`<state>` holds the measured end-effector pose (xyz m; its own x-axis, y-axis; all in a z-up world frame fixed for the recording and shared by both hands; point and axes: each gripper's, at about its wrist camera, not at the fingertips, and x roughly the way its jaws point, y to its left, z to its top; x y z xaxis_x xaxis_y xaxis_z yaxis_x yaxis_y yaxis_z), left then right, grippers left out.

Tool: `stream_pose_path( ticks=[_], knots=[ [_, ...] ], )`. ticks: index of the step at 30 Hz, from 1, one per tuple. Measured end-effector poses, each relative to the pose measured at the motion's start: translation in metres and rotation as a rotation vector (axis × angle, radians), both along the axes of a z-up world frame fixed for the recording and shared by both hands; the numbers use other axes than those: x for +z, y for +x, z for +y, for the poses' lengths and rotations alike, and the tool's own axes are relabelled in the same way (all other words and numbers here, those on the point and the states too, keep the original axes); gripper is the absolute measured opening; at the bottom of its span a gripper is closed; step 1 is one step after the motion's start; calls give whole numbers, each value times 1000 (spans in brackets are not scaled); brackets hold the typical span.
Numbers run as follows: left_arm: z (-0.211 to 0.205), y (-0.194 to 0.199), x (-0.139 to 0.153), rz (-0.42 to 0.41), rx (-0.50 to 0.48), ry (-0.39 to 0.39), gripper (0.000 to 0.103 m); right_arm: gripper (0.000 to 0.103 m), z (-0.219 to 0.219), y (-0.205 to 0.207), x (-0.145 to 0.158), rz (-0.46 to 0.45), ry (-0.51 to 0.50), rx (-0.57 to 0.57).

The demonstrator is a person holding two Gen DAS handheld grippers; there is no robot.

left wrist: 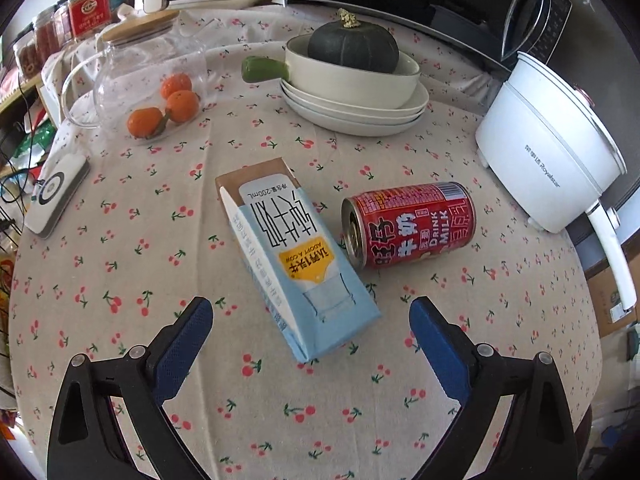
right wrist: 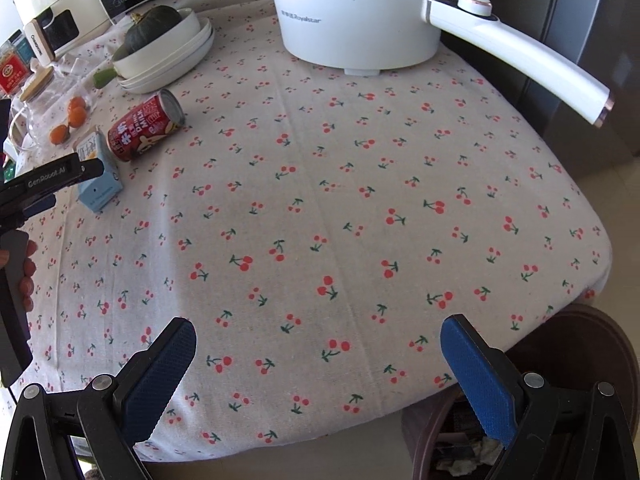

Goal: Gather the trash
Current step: 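Grasp the milk carton with the left gripper and lift it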

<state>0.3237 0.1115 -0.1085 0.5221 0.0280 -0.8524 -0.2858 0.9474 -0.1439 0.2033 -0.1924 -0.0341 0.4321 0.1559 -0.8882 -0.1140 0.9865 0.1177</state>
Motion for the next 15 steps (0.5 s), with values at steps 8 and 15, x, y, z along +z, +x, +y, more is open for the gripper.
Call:
stream_pose_path(
  ticks=[8, 15],
  knots=[
    [17, 8, -15, 48, -7, -120, 61, 101, -15, 4, -10, 24, -21, -24],
    [27, -34, -2, 16, -124, -72, 52, 101, -4, 1, -11, 18, -40, -5]
  ],
)
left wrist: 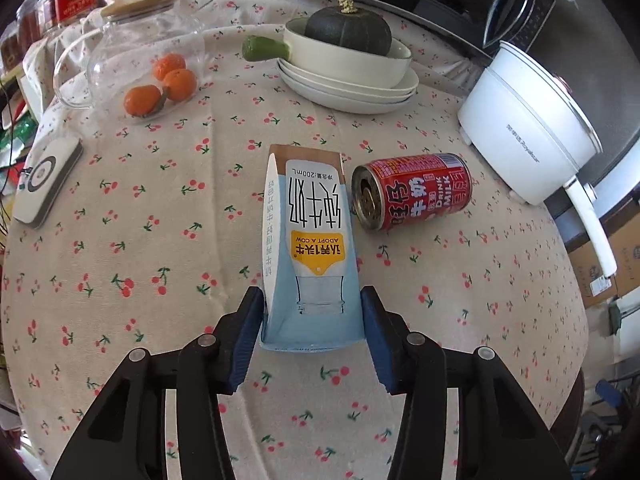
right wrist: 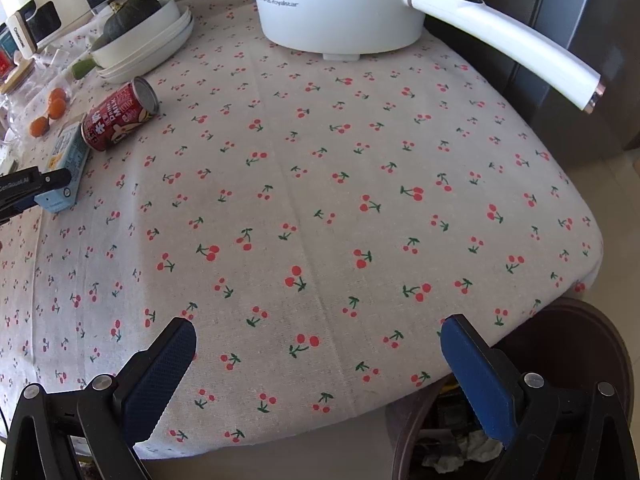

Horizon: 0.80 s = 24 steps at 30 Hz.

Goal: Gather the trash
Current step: 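Grasp the milk carton with the left gripper and lift it, then grasp the red drink can with the right gripper while the left holds the carton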

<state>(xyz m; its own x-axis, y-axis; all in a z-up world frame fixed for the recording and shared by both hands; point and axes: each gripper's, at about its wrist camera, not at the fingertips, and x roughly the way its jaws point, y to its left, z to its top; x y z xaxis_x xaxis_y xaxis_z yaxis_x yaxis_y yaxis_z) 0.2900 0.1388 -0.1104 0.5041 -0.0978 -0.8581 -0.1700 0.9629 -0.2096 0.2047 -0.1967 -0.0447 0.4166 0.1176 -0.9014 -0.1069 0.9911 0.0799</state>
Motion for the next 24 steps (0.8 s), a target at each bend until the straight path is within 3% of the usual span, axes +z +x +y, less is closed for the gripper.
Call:
stream_pose_path(
  ticks=[3, 13, 18, 24],
  knots=[
    [11, -19, 4, -2, -25, 54, 52, 101, 12, -1, 1, -14, -12, 30],
    [69, -81, 21, -15, 19, -33, 52, 102, 64, -1, -7, -57, -37, 135],
    [82, -109, 42, -73, 11, -5, 52, 102, 107, 21, -6, -117, -47, 196],
    [94, -110, 46, -97, 21, -7, 52, 102, 168, 64, -7, -171, -60, 280]
  ],
)
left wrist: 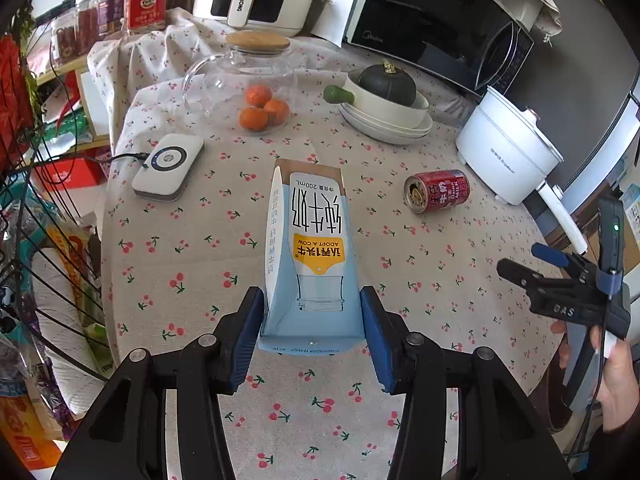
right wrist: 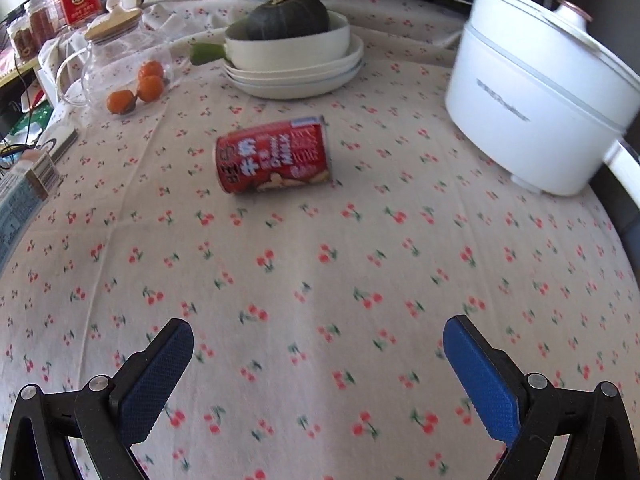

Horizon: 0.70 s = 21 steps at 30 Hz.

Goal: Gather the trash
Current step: 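Grasp the red drink can with the right gripper while the left holds the carton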

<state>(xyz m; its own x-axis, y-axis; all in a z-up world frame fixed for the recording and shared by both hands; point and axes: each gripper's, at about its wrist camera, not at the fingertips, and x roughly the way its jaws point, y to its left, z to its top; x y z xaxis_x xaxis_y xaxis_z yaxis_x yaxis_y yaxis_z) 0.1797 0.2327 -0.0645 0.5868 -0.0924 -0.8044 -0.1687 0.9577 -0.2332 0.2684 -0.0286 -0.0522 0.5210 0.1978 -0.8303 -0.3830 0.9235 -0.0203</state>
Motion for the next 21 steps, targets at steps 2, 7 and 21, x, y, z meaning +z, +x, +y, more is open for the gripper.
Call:
stream_pose_path(
  ticks=[2, 7, 21],
  knots=[
    [3, 2, -1, -2, 8, 3, 52, 102, 18, 19, -2, -17, -12, 14],
    [1, 10, -10, 11, -3, 25, 52, 102, 48, 62, -12, -48, -31, 41],
    [6, 17, -24, 47, 15, 42, 52, 91, 72, 128, -51, 53, -47, 12]
  ],
)
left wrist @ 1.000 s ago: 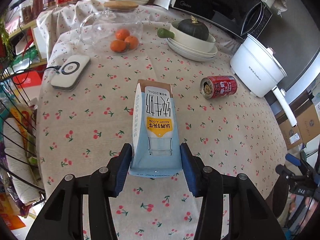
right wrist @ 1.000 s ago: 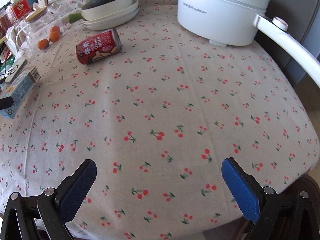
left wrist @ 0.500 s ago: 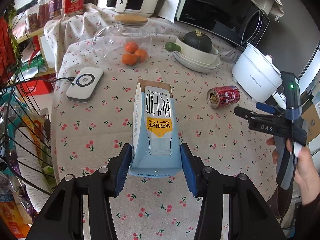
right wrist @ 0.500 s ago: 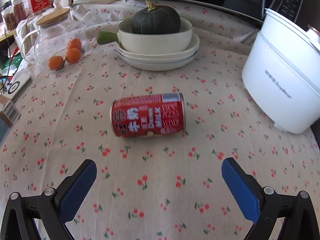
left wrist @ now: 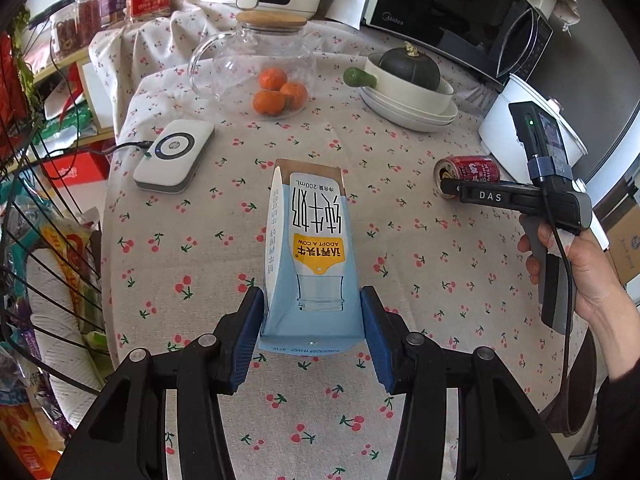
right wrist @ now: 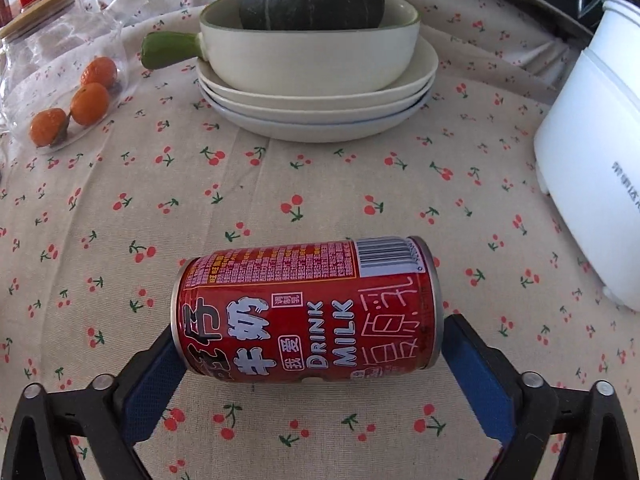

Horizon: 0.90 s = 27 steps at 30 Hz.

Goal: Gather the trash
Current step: 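Grasp the red drink can with the right gripper while the left holds the carton, then carry the milk carton and red can over the brown bin with both grippers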

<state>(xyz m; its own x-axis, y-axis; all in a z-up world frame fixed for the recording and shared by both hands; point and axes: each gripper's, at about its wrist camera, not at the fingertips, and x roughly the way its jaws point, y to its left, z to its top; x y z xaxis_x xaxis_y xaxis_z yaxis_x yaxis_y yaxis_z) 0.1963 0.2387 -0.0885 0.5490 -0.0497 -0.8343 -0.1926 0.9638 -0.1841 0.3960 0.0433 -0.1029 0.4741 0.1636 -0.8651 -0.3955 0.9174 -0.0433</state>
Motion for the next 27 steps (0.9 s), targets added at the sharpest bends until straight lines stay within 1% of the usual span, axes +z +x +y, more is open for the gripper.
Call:
stream_pose_path(
  ticks=[5, 11, 21, 27],
  knots=[
    [-4, -3, 5, -13, -4, -3, 52, 90, -3, -10, 4, 14, 6, 18],
    [-23, -5, 9, -16, -47, 11, 52, 90, -25, -48, 26, 16, 17, 21],
    [-56, -21, 22, -38, -103, 22, 52, 90, -92, -126, 71, -1, 68, -39],
    [-89, -36, 29, -51, -146, 4, 52, 90, -142, -179, 84, -4, 96, -87]
  ],
)
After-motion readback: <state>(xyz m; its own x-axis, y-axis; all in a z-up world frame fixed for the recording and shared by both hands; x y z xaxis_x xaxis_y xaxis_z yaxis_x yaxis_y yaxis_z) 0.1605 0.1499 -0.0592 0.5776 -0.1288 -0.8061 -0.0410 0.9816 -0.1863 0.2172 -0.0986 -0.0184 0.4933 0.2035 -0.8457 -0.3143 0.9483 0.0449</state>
